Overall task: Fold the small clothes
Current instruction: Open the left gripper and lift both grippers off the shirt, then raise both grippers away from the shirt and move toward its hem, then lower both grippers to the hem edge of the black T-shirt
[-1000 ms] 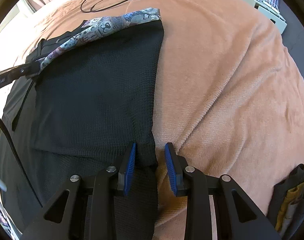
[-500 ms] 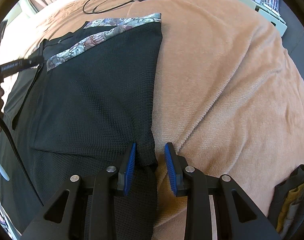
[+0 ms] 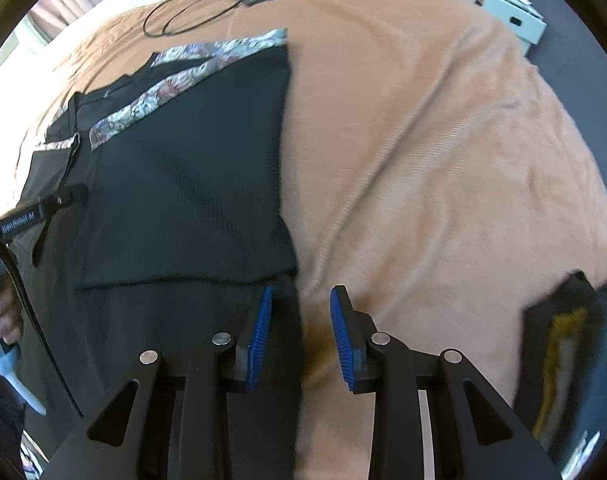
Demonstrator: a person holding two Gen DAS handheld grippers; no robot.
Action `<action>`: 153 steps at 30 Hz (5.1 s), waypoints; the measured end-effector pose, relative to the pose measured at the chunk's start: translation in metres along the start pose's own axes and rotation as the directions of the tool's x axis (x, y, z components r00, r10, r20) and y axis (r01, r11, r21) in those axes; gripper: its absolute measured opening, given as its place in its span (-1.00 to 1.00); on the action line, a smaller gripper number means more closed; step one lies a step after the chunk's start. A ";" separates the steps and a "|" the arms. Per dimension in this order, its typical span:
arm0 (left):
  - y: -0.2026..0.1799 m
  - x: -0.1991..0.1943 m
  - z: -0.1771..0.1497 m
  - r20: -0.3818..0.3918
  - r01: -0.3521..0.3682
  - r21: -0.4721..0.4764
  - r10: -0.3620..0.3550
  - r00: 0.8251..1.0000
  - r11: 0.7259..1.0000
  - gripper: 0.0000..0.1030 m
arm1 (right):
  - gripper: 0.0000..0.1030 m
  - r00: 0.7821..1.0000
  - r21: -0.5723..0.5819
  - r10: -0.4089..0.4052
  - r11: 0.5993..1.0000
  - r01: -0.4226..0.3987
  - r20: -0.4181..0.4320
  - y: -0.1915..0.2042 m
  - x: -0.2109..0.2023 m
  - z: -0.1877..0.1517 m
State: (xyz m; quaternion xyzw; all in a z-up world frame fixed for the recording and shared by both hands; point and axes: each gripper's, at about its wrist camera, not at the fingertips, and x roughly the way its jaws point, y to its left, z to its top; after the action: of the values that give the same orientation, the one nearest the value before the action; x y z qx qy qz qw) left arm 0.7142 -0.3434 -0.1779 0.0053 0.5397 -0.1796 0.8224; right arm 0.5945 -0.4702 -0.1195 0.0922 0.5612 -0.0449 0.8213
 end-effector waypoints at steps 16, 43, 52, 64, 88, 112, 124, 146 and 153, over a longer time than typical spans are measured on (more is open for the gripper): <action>-0.036 -0.005 -0.055 -0.057 -0.093 -0.004 0.092 0.994 0.996 -0.19 | -0.30 0.999 0.036 -0.010 0.999 0.009 0.038 -0.009 -0.084 -0.056; 0.031 -0.185 -0.114 0.140 -0.079 -0.064 0.087 0.986 0.995 0.97 | 0.72 0.986 0.099 -0.008 0.995 -0.009 0.166 0.026 -0.217 -0.142; 0.050 -0.263 -0.149 0.193 -0.069 -0.052 0.077 0.978 0.996 0.97 | 0.78 0.982 0.109 -0.003 0.994 -0.018 0.191 0.045 -0.249 -0.179; 0.072 -0.366 -0.228 0.285 -0.080 -0.008 0.079 0.955 0.997 0.97 | 0.78 0.972 0.108 -0.004 0.994 -0.023 0.237 0.072 -0.290 -0.245; 0.179 -0.470 -0.391 0.389 -0.144 -0.167 0.199 0.899 0.975 0.98 | 0.78 0.917 0.017 0.048 0.998 -0.060 0.397 0.085 -0.361 -0.352; 0.215 -0.441 -0.460 0.426 -0.024 -0.274 0.143 0.893 0.962 0.97 | 0.78 0.859 0.115 0.039 0.987 -0.114 0.510 0.018 -0.329 -0.461; 0.216 -0.357 -0.459 0.355 0.044 -0.251 0.050 0.933 0.967 0.76 | 0.78 0.870 0.180 0.087 0.964 -0.197 0.486 -0.011 -0.274 -0.467; 0.266 -0.262 -0.449 0.204 0.137 -0.454 -0.046 0.978 0.881 0.08 | 0.20 0.888 0.287 0.242 0.885 -0.368 0.391 -0.054 -0.185 -0.418; 0.282 -0.251 -0.460 0.183 0.212 -0.525 -0.134 0.974 0.825 0.03 | 0.20 0.883 0.328 0.274 0.853 -0.406 0.381 -0.071 -0.173 -0.421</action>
State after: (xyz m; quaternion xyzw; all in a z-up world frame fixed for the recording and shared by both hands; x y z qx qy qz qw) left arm 0.3034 0.0866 -0.1987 -0.2882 0.5084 -0.0939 0.8060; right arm 0.1340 -0.4603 -0.1148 0.3476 0.3736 -0.0247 0.8596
